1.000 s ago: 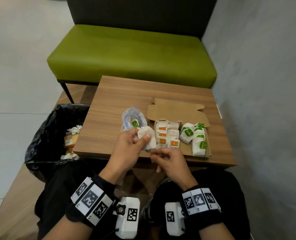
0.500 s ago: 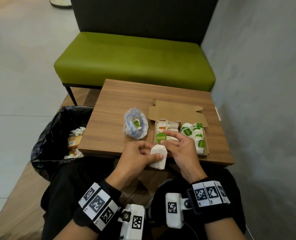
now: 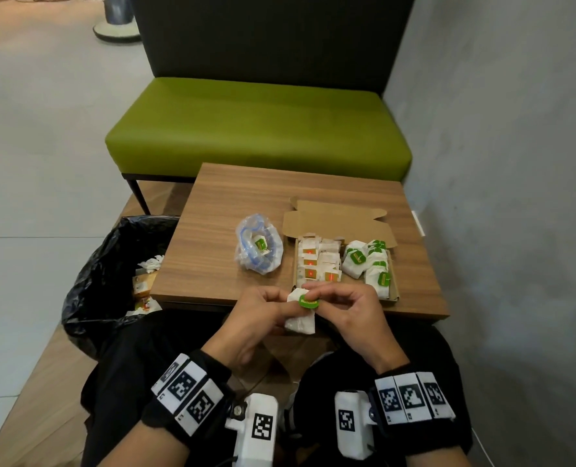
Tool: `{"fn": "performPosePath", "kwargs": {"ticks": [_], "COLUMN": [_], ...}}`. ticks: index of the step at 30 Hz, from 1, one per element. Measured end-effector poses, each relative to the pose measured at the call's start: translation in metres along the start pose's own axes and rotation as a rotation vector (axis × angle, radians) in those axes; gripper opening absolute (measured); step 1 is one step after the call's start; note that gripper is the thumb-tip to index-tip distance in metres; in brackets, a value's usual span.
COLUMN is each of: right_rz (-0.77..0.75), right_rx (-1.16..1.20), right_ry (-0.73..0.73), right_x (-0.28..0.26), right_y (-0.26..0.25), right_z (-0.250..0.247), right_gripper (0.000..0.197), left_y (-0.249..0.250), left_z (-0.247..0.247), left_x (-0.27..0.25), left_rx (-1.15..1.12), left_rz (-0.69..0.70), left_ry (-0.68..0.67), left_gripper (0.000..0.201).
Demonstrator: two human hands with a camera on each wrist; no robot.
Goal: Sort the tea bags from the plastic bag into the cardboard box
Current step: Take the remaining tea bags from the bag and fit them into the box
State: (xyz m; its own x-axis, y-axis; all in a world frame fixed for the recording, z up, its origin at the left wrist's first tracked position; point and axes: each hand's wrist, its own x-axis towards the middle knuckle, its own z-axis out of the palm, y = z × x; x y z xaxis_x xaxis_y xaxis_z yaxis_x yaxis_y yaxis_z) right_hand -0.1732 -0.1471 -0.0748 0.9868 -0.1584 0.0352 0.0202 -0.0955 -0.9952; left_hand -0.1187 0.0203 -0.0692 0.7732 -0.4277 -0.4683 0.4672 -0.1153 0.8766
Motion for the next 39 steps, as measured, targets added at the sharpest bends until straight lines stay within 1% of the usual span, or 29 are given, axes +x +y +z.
{"fn": "performPosePath", "kwargs": {"ticks": [5,6,9,12,15,18,20,23,24,26,27,28,30,32,33,35,37,39], "right_rz": [-0.053,-0.065,-0.072,-0.029,0.087,0.126,0.146,0.165,0.171,0.199,0.235,0.281,0.355,0.383,0.389,0.391,0.360,0.322], "right_rx": [-0.132,-0.151,-0.160,-0.080,-0.075,-0.222,-0.315,-0.545,-0.616,-0.754,-0.822,-0.867,-0.868,-0.858,-0.895,-1.014,-1.137,-1.173], "right_ry": [0.021,0.024,0.029,0.045,0.053,-0.012,-0.008,0.104,0.164,0.261,0.271,0.248,0.157,0.077,0.063,0.096,0.145,0.182], "right_x": [0.000,0.000,-0.001,-0.001,0.004,0.013,0.020,0.036,0.043,0.058,0.065,0.072,0.084,0.092,0.095,0.099,0.101,0.101], "right_y": [0.002,0.002,0.002,0.005,0.007,0.007,0.006,0.004,0.006,0.013,0.019,0.025,0.035,0.040,0.042,0.044,0.044,0.044], "right_z": [-0.002,-0.002,-0.004,-0.008,-0.012,-0.019,-0.029,-0.053,-0.061,-0.076,-0.082,-0.087,-0.093,-0.093,-0.092,-0.090,-0.087,-0.082], "right_gripper": [0.038,0.039,0.038,0.030,0.032,0.020,0.014,0.010,0.008,0.008,0.009,0.009,0.004,0.004,0.008,0.012,0.006,0.004], "left_y": [0.000,-0.001,-0.001,-0.001,-0.001,0.000,-0.002,-0.003,-0.003,-0.004,-0.005,-0.006,-0.010,-0.013,-0.014,-0.016,-0.017,-0.018], "left_z": [-0.002,-0.003,-0.003,-0.002,0.002,0.008,0.012,0.018,0.020,0.022,0.023,0.023,0.022,0.021,0.020,0.019,0.018,0.017], "left_x": [-0.001,-0.002,-0.002,0.000,0.004,0.014,0.026,0.042,0.047,0.055,0.058,0.060,0.065,0.068,0.069,0.070,0.072,0.074], "left_rx": [-0.044,-0.051,-0.049,0.015,0.163,0.366,0.461,0.571,0.613,0.716,0.767,0.816,0.890,0.923,0.926,0.922,0.917,0.916], "left_rz": [0.000,-0.001,0.005,0.073,0.219,0.355,0.385,0.356,0.335,0.308,0.299,0.288,0.279,0.288,0.297,0.316,0.327,0.328], "left_ry": [-0.090,-0.107,-0.119,-0.063,-0.037,-0.027,0.010,0.122,0.127,0.091,0.069,0.053,0.040,0.038,0.035,0.028,0.020,0.019], "left_gripper": [0.002,0.003,0.017,0.011,0.011,0.013,0.015,0.026,0.031,0.039,0.042,0.043,0.042,0.040,0.039,0.038,0.037,0.037]}}
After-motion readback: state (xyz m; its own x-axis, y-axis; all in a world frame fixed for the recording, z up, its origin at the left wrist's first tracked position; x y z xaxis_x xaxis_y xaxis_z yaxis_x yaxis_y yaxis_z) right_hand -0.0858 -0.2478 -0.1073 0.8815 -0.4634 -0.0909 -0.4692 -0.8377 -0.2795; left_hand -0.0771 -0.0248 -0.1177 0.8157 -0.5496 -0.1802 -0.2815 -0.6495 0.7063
